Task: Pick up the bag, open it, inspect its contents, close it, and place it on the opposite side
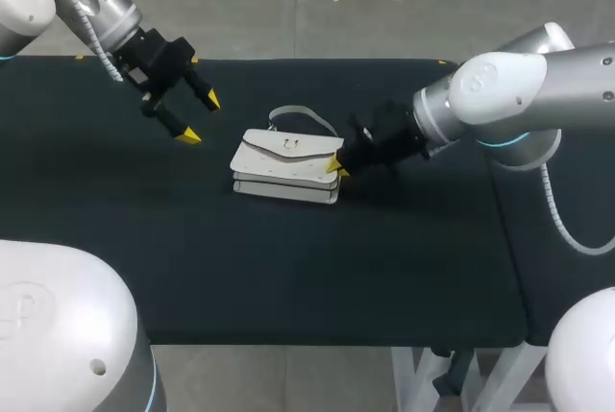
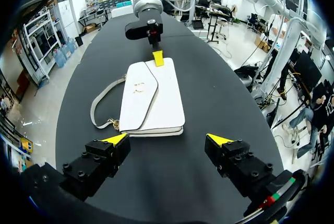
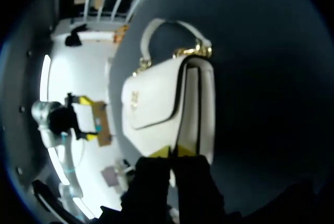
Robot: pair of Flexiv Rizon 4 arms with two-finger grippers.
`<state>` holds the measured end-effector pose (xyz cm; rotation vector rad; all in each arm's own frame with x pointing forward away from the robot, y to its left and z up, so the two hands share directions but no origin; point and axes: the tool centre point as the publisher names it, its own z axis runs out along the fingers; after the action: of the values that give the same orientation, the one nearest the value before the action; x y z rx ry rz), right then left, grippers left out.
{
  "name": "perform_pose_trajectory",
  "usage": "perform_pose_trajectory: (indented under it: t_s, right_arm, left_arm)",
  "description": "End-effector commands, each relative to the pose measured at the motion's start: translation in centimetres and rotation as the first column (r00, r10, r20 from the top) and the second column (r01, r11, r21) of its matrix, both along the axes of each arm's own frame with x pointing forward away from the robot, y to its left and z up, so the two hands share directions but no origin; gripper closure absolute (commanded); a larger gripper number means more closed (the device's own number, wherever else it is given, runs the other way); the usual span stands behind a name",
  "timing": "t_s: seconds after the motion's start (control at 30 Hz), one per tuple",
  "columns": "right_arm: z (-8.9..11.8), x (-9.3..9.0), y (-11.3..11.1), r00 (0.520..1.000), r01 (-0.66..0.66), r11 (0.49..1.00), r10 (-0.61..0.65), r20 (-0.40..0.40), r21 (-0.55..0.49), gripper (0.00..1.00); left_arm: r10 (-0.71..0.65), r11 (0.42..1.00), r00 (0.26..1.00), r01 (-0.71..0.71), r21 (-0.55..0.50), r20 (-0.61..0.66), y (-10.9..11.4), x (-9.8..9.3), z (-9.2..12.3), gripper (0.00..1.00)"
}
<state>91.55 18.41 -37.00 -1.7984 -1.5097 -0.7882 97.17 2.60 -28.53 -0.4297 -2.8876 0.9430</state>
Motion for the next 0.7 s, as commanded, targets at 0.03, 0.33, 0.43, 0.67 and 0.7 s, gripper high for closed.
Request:
perform_pose_trajectory:
  t_s: [0.03, 0.33, 0.43, 0.67, 0.7]
  right_arm:
    - [-0.2, 0.5, 0.1, 1.0, -0.014, 1.0, 0.014, -0.01, 0.007, 1.0]
    - [-0.4, 0.9, 0.2, 0.999, -0.041, 0.999, 0.042, -0.028, 0.019, 0.59]
    - [-0.3, 1.0, 0.1, 0.998, -0.052, 0.998, 0.052, -0.033, 0.02, 0.0]
    - [1.9, 0.1, -1.9, 0.998, -0.061, 0.996, 0.061, -0.005, -0.065, 0.0]
    - [2.4, -0.1, -2.2, 0.998, -0.066, 0.993, 0.067, 0.003, -0.093, 0.0]
  left_arm:
    - [-0.001, 1.0, 1.0, 0.001, -0.003, 0.0, 0.0, 0.1, -0.1, 0.0]
    - [-0.001, 1.0, 1.0, 0.001, -0.003, 0.0, 0.0, 0.1, -0.1, 0.0]
    - [-0.001, 1.0, 1.0, 0.001, -0.003, 0.0, 0.0, 0.1, -0.1, 0.0]
    - [-0.001, 1.0, 1.0, 0.001, -0.003, 0.0, 0.0, 0.1, -0.1, 0.0]
    - [-0.001, 1.0, 1.0, 0.001, -0.003, 0.0, 0.0, 0.1, -0.1, 0.0]
